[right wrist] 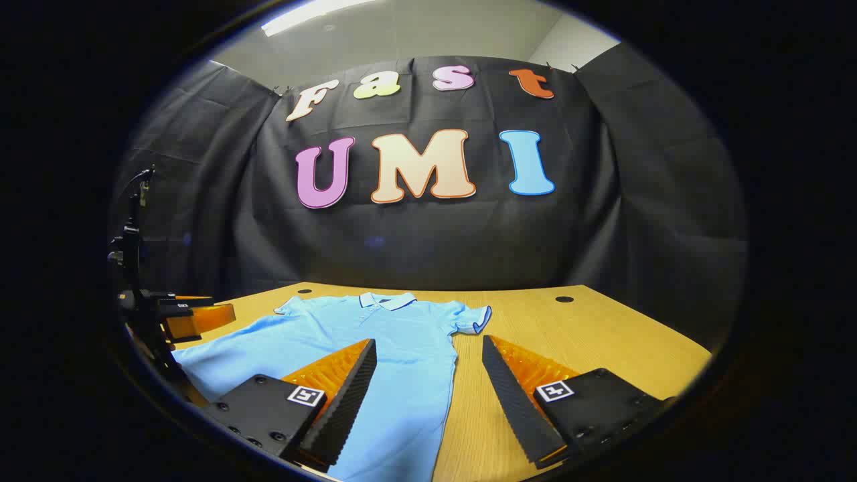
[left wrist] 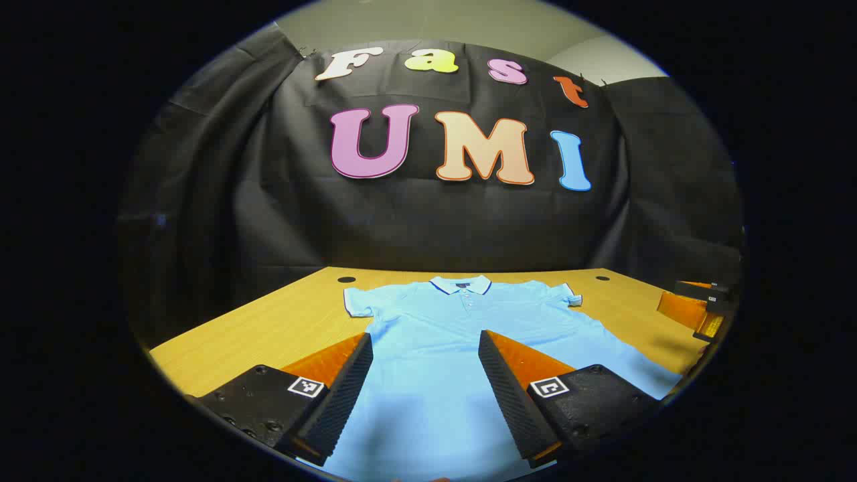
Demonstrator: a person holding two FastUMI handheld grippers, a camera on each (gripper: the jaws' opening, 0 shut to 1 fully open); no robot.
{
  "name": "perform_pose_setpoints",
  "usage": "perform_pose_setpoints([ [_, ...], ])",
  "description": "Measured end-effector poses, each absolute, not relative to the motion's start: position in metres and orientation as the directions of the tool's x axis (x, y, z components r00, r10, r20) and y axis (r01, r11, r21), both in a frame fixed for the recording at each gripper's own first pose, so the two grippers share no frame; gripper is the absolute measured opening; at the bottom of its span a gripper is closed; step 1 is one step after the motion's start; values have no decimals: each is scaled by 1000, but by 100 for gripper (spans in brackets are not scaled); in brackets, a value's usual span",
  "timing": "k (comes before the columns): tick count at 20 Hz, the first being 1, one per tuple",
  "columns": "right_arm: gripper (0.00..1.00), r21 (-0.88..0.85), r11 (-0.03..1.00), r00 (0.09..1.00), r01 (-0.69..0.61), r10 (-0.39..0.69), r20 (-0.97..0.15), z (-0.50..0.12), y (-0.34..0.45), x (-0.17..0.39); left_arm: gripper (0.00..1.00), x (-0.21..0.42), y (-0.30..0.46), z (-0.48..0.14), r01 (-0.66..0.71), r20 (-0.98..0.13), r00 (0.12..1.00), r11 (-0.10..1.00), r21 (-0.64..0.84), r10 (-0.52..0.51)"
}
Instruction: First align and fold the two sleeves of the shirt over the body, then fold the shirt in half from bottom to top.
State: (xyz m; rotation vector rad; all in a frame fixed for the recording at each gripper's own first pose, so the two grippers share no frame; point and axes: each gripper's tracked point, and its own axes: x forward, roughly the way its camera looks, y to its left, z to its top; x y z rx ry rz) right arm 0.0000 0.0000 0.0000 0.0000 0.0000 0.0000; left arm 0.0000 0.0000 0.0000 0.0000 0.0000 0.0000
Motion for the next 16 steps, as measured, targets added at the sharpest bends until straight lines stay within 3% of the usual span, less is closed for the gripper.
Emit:
perform_pose_setpoints([
  [16, 98, 29, 999, 999, -14, 16, -45, -13, -10, 9, 95, 4, -9, -11, 8, -44, 999, 1000, -26, -9],
])
